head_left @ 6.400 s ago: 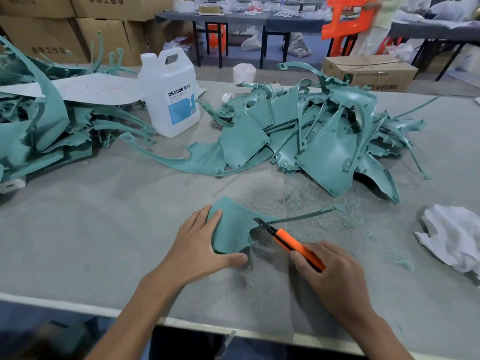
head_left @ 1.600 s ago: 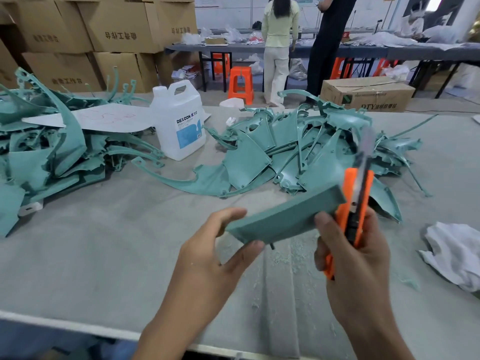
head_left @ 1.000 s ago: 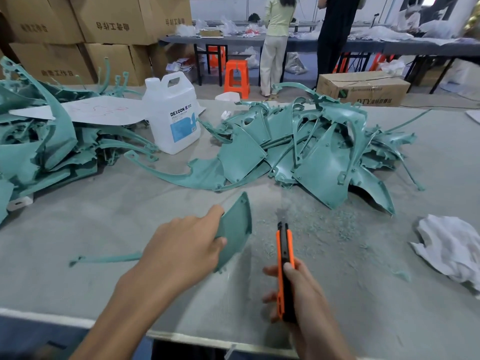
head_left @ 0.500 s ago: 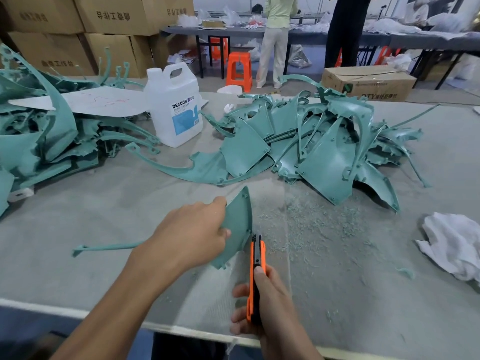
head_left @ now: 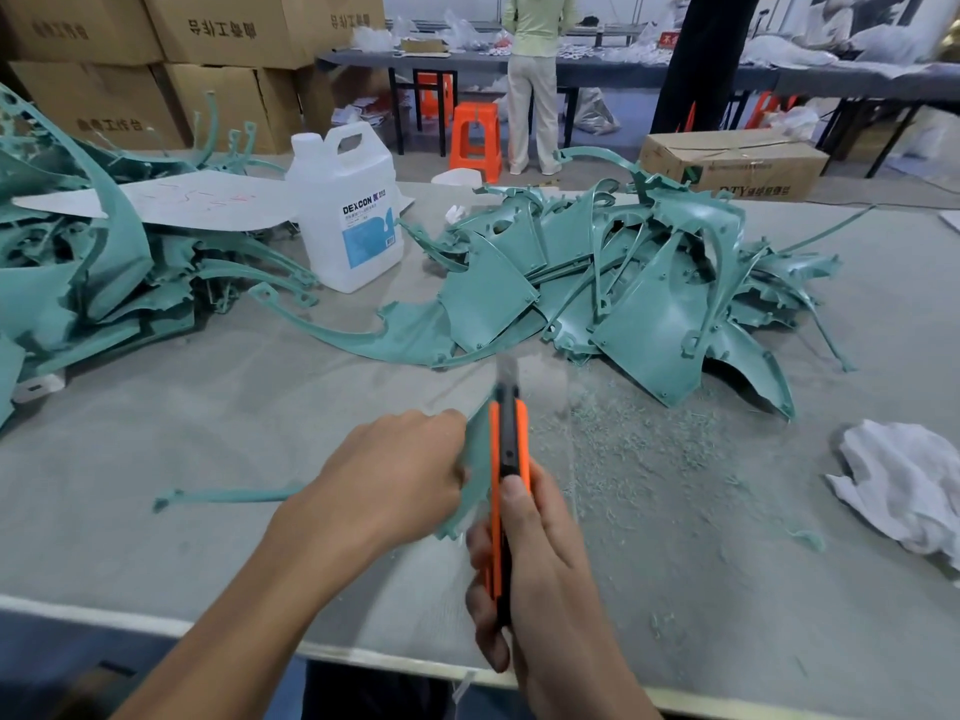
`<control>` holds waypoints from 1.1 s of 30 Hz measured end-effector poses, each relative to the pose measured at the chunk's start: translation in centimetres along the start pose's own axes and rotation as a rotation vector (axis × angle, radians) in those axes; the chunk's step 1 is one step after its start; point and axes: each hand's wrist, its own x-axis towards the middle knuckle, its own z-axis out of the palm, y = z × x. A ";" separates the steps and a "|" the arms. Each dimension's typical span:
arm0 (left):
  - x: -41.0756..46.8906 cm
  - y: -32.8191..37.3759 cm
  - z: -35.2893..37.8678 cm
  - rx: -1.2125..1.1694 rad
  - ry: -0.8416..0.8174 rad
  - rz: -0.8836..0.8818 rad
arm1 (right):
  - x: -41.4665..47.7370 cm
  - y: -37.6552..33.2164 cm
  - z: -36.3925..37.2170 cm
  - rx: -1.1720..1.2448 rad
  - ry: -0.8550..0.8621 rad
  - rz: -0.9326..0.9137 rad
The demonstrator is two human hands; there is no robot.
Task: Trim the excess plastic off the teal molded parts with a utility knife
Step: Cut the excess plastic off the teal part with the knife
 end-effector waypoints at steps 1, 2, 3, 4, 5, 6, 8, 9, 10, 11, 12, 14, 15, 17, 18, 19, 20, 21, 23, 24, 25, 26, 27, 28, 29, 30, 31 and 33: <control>-0.1 0.1 -0.1 0.003 0.000 0.007 | -0.1 -0.8 0.2 0.019 -0.042 -0.036; -0.1 0.1 -0.1 0.009 0.000 0.010 | -0.1 -1.5 0.4 0.051 -0.055 -0.066; -0.1 0.1 -0.1 0.016 -0.001 0.011 | -0.1 -1.8 0.5 0.087 -0.033 -0.085; 0.0 0.1 0.0 0.022 -0.001 0.008 | 0.1 -1.7 0.3 0.118 0.020 -0.084; 0.1 0.1 0.0 0.022 -0.002 0.005 | 0.4 -1.2 0.0 0.136 0.089 -0.059; 0.2 0.0 0.1 0.019 -0.004 -0.001 | 0.7 -0.4 -0.5 0.141 0.166 -0.013; 0.3 -0.2 0.1 0.019 -0.018 -0.014 | 0.9 1.8 -1.3 0.111 0.290 0.094; 0.3 -0.3 0.2 0.019 -0.022 -0.018 | 0.9 2.8 -1.6 0.083 0.323 0.141; 0.3 -0.4 0.2 0.017 -0.018 -0.018 | 0.8 3.7 -1.8 0.061 0.331 0.177; 0.3 -0.4 0.3 0.012 -0.010 -0.016 | 0.8 4.3 -1.8 0.048 0.318 0.202; 0.2 -0.4 0.3 0.005 -0.005 -0.016 | 0.8 4.6 -1.7 0.048 0.293 0.216; 0.1 -0.3 0.4 -0.006 0.000 -0.013 | 0.8 4.0 -1.3 0.052 0.232 0.205; 0.0 -0.3 0.4 -0.008 0.008 -0.011 | 0.8 3.3 -1.1 0.048 0.193 0.173; -0.2 -0.1 0.6 -0.013 0.036 -0.005 | 0.6 1.5 -0.8 0.042 0.059 0.077; -0.4 -0.1 0.7 -0.011 0.047 0.003 | 0.5 0.5 -0.6 0.043 -0.017 0.027; -0.5 -0.1 0.7 -0.006 0.050 0.010 | 0.5 -0.4 -0.5 0.043 -0.068 -0.020; -0.6 -0.1 0.7 -0.001 0.052 0.012 | 0.5 -1.0 -0.7 0.046 -0.083 -0.067; -0.7 -0.2 0.7 -0.001 0.056 0.008 | 0.6 -1.5 -1.0 0.045 -0.049 -0.108; -0.9 -0.5 0.8 -0.014 0.072 -0.011 | 1.0 -2.1 -2.6 -0.079 0.116 -0.178; -1.1 -0.7 0.9 -0.019 0.081 -0.019 | 1.2 -2.1 -4.0 -0.232 0.216 -0.196; -1.2 -0.9 1.1 -0.028 0.091 -0.023 | 1.4 -2.1 -5.6 -0.445 0.300 -0.200; -1.4 -1.0 1.3 -0.046 0.106 -0.028 | 1.5 -2.0 -7.5 -0.678 0.359 -0.198; -1.6 -1.2 1.4 -0.069 0.124 -0.035 | 1.5 -1.8 -9.3 -0.889 0.396 -0.195; -1.7 -1.2 1.5 -0.087 0.146 -0.038 | 1.4 -1.6 -10.9 -1.030 0.423 -0.188; -1.7 -1.2 1.4 -0.098 0.175 -0.031 | 1.3 -1.5 -12.2 -1.128 0.439 -0.165; -1.8 -1.2 1.4 -0.109 0.212 -0.014 | 1.2 -1.4 -13.2 -1.189 0.449 -0.130; -1.8 -1.2 1.3 -0.127 0.260 0.010 | 1.1 -1.6 -13.9 -1.251 0.453 -0.101; -1.7 -1.2 1.0 -0.155 0.385 0.081 | 1.1 -2.2 -15.1 -1.372 0.438 -0.130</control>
